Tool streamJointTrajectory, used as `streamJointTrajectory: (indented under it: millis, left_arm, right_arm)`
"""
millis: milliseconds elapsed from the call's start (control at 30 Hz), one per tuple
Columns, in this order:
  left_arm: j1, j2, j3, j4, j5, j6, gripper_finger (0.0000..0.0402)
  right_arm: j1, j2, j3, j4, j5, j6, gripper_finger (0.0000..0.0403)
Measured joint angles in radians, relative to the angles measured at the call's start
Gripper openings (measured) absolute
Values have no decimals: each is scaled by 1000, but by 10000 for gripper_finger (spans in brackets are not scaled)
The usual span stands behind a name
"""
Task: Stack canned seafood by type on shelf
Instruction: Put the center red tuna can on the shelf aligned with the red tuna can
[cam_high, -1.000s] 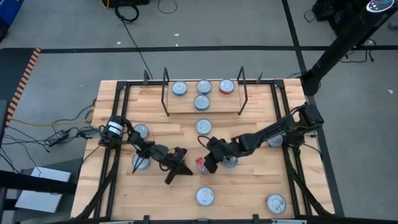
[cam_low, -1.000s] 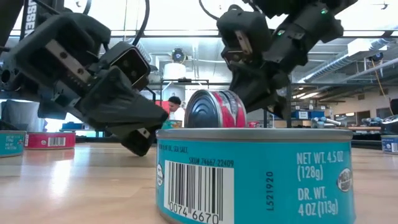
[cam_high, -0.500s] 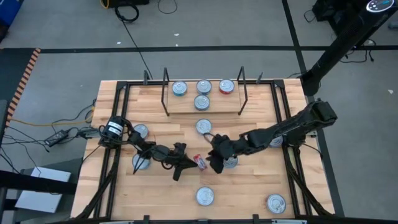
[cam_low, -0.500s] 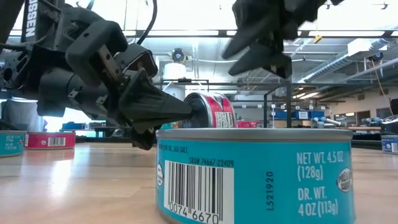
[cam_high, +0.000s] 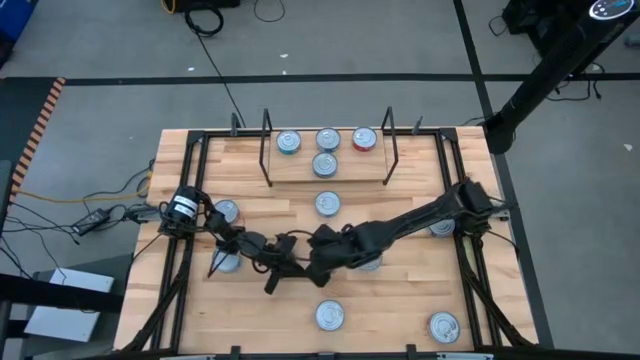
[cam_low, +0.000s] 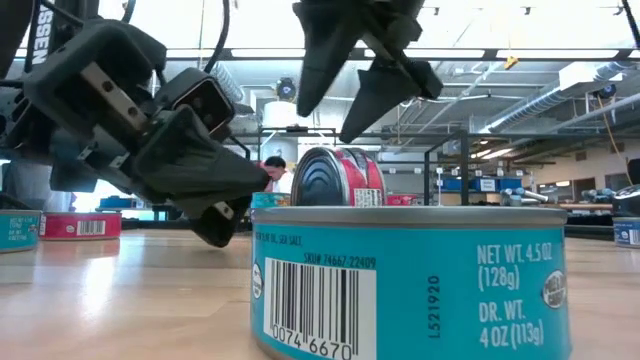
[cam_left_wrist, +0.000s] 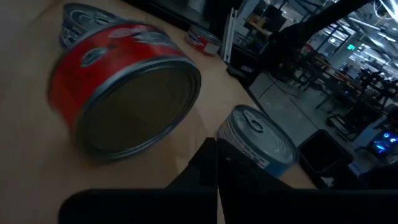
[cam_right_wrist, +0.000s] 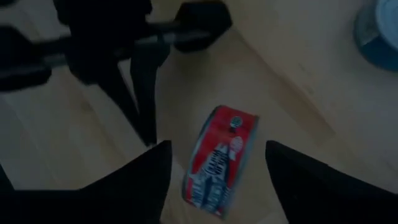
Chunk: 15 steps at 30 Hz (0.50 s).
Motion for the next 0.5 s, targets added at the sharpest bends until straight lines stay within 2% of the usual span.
streamJointTrajectory:
  millis: [267, 500]
  left_arm:
    - [0, 0, -33, 46, -5, -6, 1]
    - [0, 0, -35, 43, -5, -4, 1]
  right_arm:
    - [-9, 114, 158, -229, -41, 77, 318]
    - [-14, 146, 156, -205, -109, 92, 322]
